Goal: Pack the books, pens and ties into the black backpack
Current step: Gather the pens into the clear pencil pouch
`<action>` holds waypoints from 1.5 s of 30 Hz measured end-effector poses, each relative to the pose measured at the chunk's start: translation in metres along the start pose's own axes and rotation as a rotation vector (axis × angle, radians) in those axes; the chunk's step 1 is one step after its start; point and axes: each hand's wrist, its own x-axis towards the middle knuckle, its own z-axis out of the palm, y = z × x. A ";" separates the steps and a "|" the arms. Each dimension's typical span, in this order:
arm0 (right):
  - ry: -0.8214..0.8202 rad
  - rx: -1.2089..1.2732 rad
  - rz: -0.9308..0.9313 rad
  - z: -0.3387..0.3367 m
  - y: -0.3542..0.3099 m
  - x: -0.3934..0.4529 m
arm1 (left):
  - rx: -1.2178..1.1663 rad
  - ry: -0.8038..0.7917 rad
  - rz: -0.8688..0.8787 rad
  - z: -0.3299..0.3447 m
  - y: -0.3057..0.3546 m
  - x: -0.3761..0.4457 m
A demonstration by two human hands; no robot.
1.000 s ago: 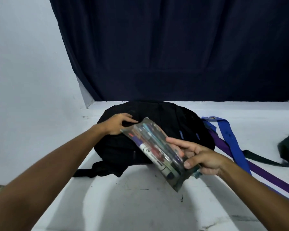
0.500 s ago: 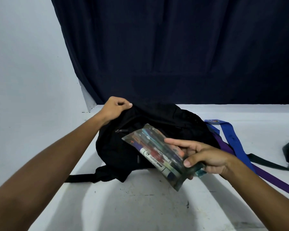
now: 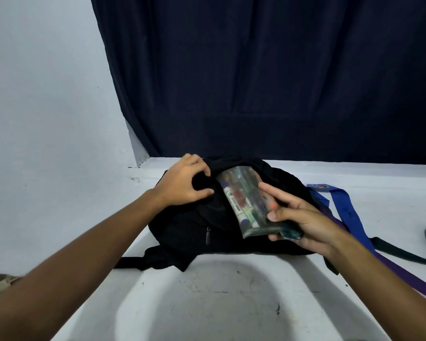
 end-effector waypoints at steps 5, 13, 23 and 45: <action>0.036 0.003 0.007 0.014 0.003 0.003 | 0.219 -0.080 -0.027 0.002 -0.008 -0.001; 0.088 -0.063 0.046 0.025 0.007 -0.003 | 0.238 -0.091 0.235 -0.029 -0.001 0.005; 0.108 -0.056 0.038 0.065 0.005 0.021 | 0.008 -0.204 -0.045 -0.049 -0.007 0.010; 0.231 -0.167 0.062 0.087 0.005 0.159 | -0.292 -0.241 -0.298 -0.095 -0.004 0.026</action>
